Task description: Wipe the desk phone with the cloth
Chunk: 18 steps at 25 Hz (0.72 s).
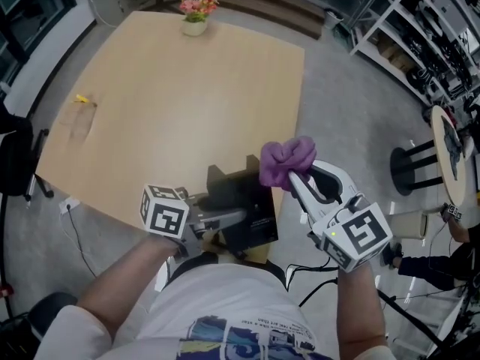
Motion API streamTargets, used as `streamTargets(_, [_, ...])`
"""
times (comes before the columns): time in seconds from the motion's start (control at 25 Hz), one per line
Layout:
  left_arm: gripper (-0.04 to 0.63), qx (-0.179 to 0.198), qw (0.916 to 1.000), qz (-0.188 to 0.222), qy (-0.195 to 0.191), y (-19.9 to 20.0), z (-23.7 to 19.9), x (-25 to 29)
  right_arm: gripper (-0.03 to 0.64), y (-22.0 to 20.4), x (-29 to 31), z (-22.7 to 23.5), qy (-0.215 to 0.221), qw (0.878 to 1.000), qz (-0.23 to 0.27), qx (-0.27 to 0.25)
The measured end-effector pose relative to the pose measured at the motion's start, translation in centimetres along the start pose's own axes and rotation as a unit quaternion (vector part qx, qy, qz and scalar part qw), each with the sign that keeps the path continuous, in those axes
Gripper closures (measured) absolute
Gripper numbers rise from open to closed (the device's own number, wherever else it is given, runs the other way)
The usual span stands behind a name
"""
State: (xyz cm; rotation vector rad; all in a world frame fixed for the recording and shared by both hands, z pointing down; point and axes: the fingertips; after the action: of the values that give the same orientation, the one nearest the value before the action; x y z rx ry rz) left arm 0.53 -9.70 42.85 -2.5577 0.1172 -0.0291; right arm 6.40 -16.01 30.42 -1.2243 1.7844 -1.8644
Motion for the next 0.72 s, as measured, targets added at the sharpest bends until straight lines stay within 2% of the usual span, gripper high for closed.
streamTargets(0.4, [0.419, -0.001, 0.9996, 0.026, 0.008, 1.3, -0.4, -1.4, 0.529, -7.1, -0.6, -3.3, 0.055, 0.996, -0.057, 0.031])
streamTargets(0.72, [0.417, 0.001, 0.9991, 0.042, 0.008, 3.2, -0.9, -2.2, 0.529, -12.9, -3.4, -5.4, 0.072, 0.988, -0.119, 0.066])
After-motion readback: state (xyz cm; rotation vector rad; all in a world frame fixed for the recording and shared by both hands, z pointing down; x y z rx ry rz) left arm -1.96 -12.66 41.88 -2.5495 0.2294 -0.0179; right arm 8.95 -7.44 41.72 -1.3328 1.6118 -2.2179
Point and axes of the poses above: the fingertips, and each gripper's own axes: x forward along the fingers, z to its right, y out of its top, and after that the axes turned 2 degrees about -y, right-handed
